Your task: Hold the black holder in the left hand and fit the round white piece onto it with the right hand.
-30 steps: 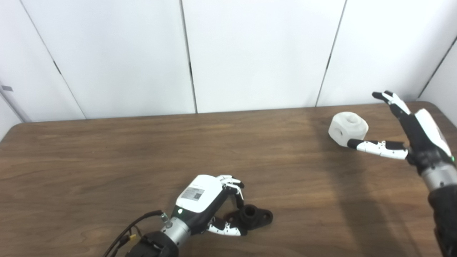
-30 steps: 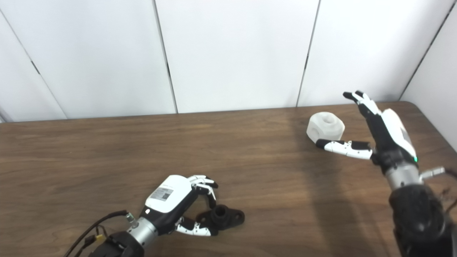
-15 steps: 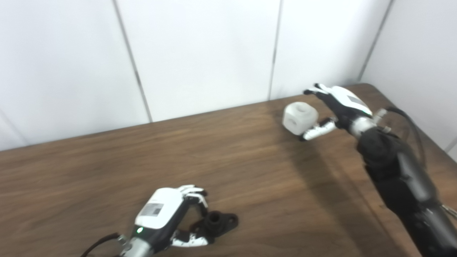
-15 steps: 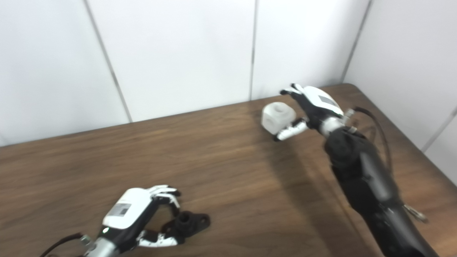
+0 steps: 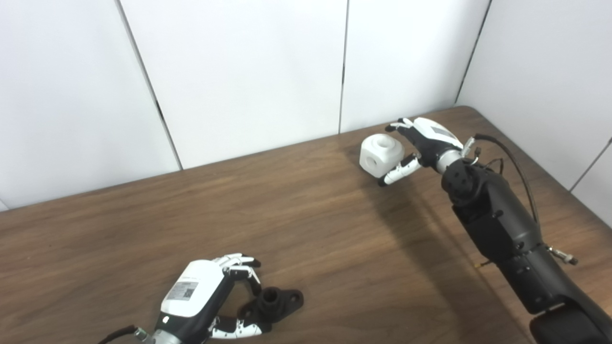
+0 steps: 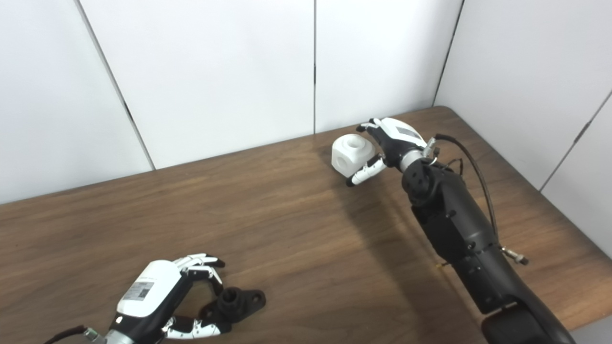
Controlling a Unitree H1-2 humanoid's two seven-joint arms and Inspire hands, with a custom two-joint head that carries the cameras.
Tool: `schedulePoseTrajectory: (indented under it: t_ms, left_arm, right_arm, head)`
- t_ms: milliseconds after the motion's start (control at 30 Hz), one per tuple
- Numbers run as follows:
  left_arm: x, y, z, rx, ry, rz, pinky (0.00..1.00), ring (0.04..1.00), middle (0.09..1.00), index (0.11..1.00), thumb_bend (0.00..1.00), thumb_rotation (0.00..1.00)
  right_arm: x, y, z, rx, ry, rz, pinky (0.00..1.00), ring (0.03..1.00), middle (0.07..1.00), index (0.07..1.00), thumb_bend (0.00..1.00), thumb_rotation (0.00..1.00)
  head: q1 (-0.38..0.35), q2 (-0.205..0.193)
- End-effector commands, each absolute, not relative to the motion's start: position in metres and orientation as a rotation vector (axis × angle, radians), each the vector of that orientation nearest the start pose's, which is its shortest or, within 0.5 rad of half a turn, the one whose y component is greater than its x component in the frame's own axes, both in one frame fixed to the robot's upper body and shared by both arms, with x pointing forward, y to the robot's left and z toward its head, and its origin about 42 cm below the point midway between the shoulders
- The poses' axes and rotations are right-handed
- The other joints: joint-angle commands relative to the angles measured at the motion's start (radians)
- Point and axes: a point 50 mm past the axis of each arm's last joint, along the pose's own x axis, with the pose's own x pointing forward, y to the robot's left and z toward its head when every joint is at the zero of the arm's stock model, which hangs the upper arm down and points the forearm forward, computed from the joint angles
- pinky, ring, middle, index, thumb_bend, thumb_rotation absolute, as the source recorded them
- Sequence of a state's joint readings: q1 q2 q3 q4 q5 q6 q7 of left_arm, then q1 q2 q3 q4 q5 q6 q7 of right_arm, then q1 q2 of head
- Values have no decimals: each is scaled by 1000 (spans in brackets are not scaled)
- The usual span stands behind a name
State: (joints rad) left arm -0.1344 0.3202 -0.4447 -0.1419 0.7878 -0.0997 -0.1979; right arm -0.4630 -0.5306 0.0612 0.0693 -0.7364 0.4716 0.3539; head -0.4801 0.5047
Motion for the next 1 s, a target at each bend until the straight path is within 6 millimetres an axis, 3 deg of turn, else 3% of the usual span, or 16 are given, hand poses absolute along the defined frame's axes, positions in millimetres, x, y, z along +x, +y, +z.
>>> schedulePoseTrajectory:
  t_ms: [0,967]
  left_arm:
    - [286,197,115,1204,-213,-647,781,846,795,488,518,49]
    - [284,199,118,1212,-213,-652,786,846,795,489,517,48]
  right_arm:
    - [424,-358,278,-1195,139,-153,1000,1000,1000,905,898,287]
    - [438,-347,285,-1184,117,-198,972,1000,994,887,868,383]
  head:
    - [0,0]
    - [6,10]
